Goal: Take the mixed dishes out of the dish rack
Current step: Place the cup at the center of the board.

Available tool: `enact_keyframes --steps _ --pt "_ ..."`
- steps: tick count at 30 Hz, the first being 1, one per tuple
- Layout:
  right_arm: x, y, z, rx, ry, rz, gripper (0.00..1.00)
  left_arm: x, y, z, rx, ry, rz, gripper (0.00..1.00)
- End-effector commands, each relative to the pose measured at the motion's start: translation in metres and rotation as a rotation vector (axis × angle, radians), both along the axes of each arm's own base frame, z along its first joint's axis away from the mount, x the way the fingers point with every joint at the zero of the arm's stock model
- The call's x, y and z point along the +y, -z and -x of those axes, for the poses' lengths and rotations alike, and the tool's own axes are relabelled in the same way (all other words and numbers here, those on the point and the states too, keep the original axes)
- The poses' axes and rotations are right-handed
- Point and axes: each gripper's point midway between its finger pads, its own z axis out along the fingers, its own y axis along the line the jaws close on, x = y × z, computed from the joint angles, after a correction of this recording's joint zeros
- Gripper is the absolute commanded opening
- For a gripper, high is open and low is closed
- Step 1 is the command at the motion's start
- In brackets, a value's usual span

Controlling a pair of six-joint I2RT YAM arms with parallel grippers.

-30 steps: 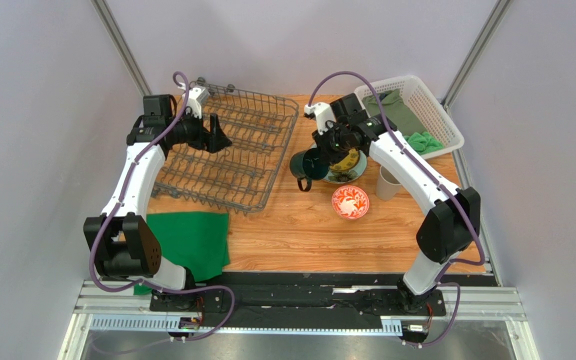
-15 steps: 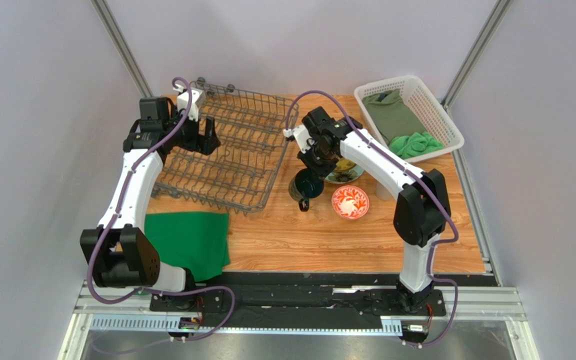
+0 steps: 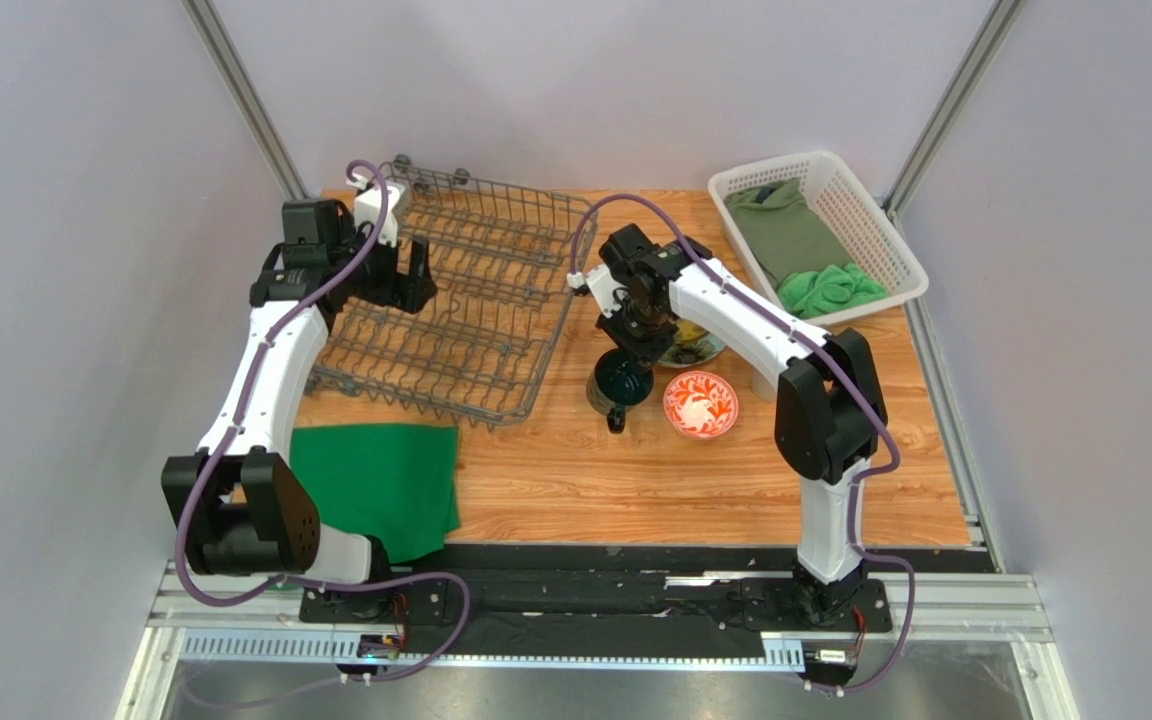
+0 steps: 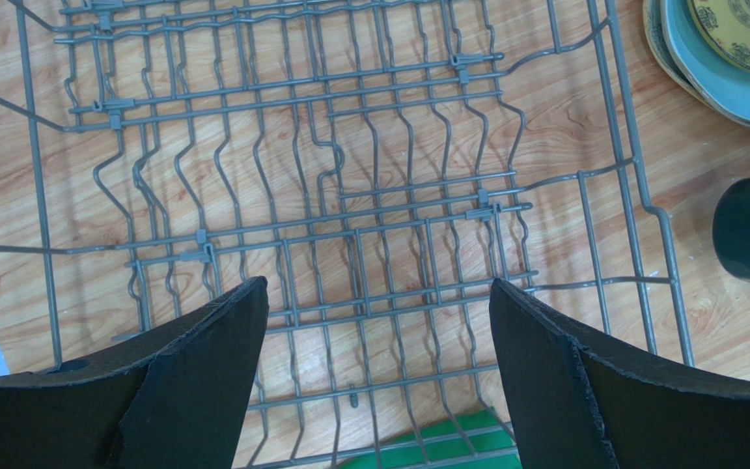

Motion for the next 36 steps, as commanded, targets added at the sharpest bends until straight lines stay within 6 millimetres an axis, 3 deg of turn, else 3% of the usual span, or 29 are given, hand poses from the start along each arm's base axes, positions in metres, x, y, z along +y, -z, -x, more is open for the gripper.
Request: enact_keyframes --steps 1,23,28,36 --pt "0.007 -0.001 -0.003 -0.005 -0.025 -0.005 0.0 -0.002 -0.009 -0.004 -0.05 0.027 -0.018 0.91" --pt "-0.001 0.022 -0.008 0.036 -0.032 0.095 0.01 -0.002 0.005 0.001 -0.029 0.046 -0.034 0.91" --pt "-0.002 0.023 -0.011 0.031 -0.033 0.105 0.16 -0.002 0.005 0.001 -0.029 0.049 -0.034 0.91" --pt "-0.002 0.022 -0.015 0.016 -0.032 0.123 0.25 -0.002 0.006 0.002 -0.026 0.053 -0.036 0.91"
